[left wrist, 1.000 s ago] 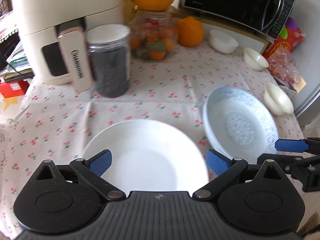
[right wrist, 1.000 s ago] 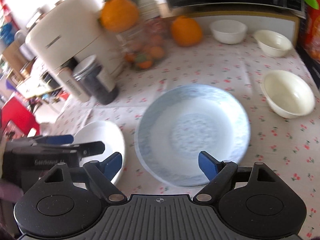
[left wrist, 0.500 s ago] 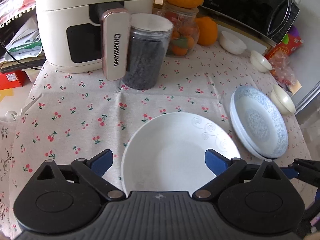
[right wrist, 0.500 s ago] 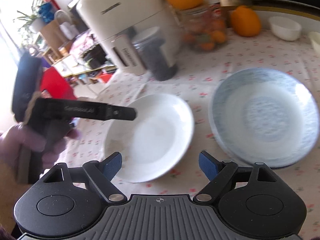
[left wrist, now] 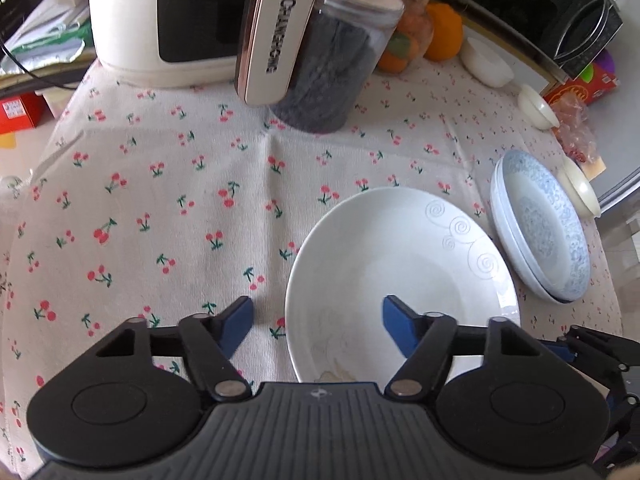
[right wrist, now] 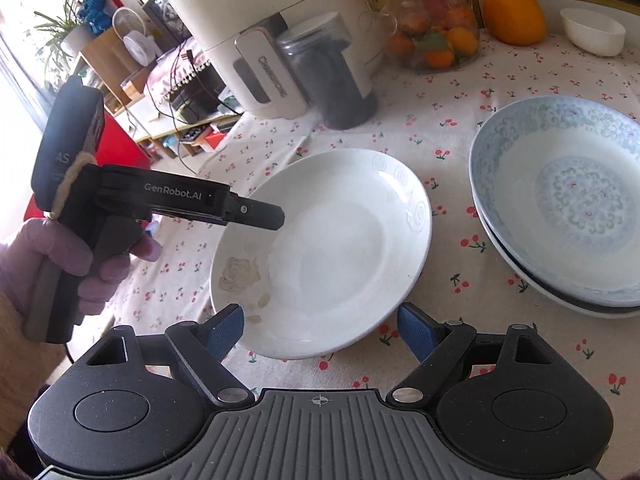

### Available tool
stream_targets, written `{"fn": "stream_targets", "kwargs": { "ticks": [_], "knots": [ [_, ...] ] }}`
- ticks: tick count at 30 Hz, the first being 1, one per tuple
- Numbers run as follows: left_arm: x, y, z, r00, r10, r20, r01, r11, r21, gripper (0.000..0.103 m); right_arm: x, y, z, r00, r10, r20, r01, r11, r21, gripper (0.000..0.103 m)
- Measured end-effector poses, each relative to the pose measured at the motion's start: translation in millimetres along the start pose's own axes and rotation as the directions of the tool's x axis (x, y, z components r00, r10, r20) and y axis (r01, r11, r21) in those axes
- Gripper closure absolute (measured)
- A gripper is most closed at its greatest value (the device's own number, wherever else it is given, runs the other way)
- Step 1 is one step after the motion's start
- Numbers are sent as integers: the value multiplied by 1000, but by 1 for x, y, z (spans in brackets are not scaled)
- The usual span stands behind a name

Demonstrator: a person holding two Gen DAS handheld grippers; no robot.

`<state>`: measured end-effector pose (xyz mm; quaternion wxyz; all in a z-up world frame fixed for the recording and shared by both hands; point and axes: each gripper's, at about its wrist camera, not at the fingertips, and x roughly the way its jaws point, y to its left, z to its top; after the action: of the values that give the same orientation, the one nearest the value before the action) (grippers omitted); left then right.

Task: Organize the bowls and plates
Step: 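Move both tools to the white plate and close the left tool on its rim, then close the right tool on the white plate rim while the left tool holds it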

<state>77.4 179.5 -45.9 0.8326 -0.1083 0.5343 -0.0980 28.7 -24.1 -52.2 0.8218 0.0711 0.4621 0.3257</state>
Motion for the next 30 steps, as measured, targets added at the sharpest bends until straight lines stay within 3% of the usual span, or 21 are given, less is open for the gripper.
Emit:
{"fn": "stream_targets", "kwargs": {
  "ticks": [20, 26, 30],
  "knots": [
    [-2, 10, 0, 1000, 2, -5, -3, 999, -45, 82, 17, -3, 1, 997, -68, 45, 67, 997, 33, 21],
    [-2, 10, 0, 1000, -7, -9, 6, 999, -49, 85, 19, 1, 2, 990, -135, 50, 135, 991, -2, 34],
    [-3, 9, -1, 1000, -4, -3, 4, 999, -51, 86, 17, -3, 4, 984, -171, 53, 170, 985, 11, 54]
  ]
}}
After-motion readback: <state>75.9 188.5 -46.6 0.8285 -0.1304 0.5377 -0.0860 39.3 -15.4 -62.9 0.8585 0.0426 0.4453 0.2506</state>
